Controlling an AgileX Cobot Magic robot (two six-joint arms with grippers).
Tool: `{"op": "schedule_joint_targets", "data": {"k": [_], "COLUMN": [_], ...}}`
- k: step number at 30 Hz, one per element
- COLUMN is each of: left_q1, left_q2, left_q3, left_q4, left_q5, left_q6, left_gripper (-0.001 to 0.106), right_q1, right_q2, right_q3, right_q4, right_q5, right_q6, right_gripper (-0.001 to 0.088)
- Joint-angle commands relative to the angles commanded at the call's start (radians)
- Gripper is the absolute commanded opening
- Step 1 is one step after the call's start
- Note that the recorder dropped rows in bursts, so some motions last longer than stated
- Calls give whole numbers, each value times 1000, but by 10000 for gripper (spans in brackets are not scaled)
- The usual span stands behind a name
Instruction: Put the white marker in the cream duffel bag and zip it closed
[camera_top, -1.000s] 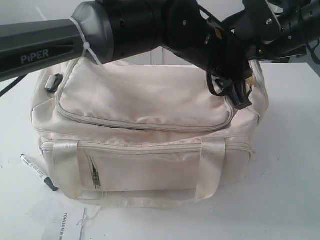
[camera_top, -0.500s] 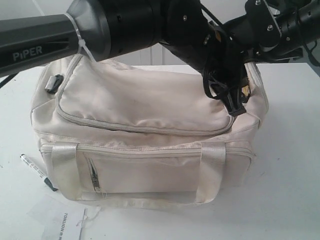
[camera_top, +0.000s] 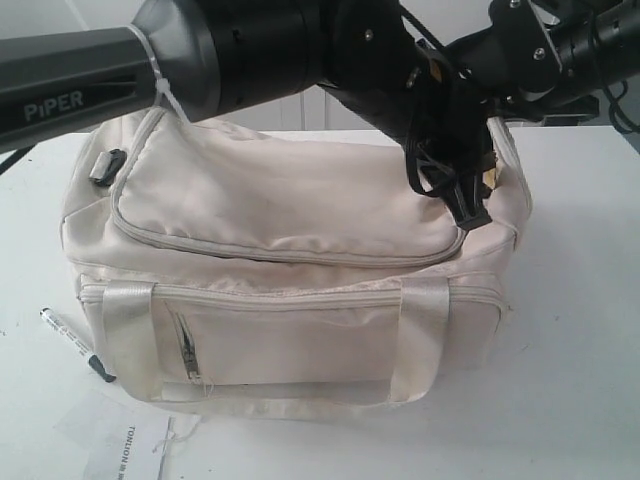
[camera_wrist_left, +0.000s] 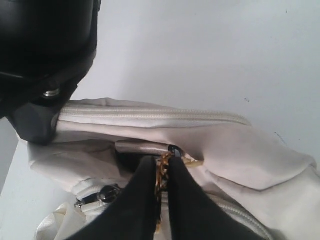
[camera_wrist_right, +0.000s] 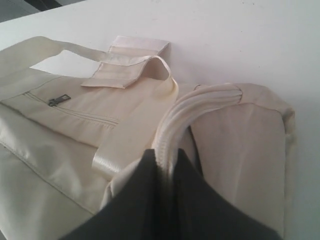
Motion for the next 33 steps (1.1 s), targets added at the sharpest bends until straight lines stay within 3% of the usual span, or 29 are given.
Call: {"op": "schedule_joint_targets", "data": {"k": [9,14,23,28,33], "left_q1": [0,0,0,0,0], "left_q2": [5,16,18,-4,-10], "left_q3": [0,0,0,0,0], "left_q4": [-81,-81,-82,-188,-186], "left_q5": [42,175,182,206,256], "left_q6": [7,125,170,288,290], "left_gripper": [0,0,0,0,0], "right_q1": [0,0,0,0,0], "right_q2": [0,0,0,0,0], "right_q3": [0,0,0,0,0], "right_q4": [0,-2,-2,-10,-12], "right_q5": [-21,-23,-23,-23,-23], "right_q6": [13,13,13,13,13], "right_gripper": [0,0,0,0,0]}}
